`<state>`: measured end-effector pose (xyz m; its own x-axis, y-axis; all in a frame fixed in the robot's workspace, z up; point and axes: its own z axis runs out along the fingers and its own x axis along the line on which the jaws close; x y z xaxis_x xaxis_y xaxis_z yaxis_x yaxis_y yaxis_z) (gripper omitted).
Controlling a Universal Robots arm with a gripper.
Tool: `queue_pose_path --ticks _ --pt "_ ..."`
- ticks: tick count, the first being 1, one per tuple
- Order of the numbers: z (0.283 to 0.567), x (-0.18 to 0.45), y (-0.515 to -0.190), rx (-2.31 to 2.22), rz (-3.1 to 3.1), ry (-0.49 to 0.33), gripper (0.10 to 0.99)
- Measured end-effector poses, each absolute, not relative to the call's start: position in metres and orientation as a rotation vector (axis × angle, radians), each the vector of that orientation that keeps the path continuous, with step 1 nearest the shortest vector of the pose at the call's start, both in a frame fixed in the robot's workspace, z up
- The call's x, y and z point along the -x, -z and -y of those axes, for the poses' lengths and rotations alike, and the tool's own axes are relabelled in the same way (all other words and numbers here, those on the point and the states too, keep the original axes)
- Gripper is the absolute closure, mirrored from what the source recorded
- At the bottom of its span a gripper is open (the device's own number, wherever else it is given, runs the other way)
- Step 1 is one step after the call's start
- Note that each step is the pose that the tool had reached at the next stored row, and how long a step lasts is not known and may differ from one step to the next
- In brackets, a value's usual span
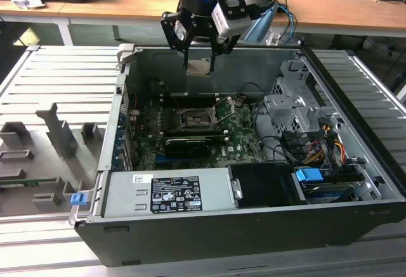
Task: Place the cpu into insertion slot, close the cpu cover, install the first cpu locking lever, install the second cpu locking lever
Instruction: 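Place the cpu into insertion slot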
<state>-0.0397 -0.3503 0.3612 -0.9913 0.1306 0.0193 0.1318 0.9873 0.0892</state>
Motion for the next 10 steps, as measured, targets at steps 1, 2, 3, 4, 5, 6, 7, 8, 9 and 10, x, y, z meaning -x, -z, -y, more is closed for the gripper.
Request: queue_pose_path --ticks 1,2,3,4,5,6,7,8,9,10 --pt "0.3503 0.0397 -0.3612 0.224 3.117 0.142 0.557" --pt "0.3503 0.0397 -0.3612 0.241 3.117 0.142 0.557" --pt "0.3503 0.0397 -0.3611 0.249 3.116 0.142 0.557" --pt "0.3503 0.0397 -0.3612 0.26 3.116 0.142 0.557" --pt "0.3503 0.0397 -0.3612 0.274 3.115 0.142 0.557" --pt "0.3503 0.0397 -0.3612 0.285 3.114 0.142 0.557" --pt "0.3503 0.0397 -0.3612 0.297 3.113 0.142 0.557" --pt "0.3503 0.0397 -0.3612 0.303 3.113 0.142 0.557" --pt "0.3503 0.0397 -0.3611 0.308 3.113 0.142 0.557" --pt "0.3503 0.0397 -0.3611 0.315 3.112 0.142 0.557"
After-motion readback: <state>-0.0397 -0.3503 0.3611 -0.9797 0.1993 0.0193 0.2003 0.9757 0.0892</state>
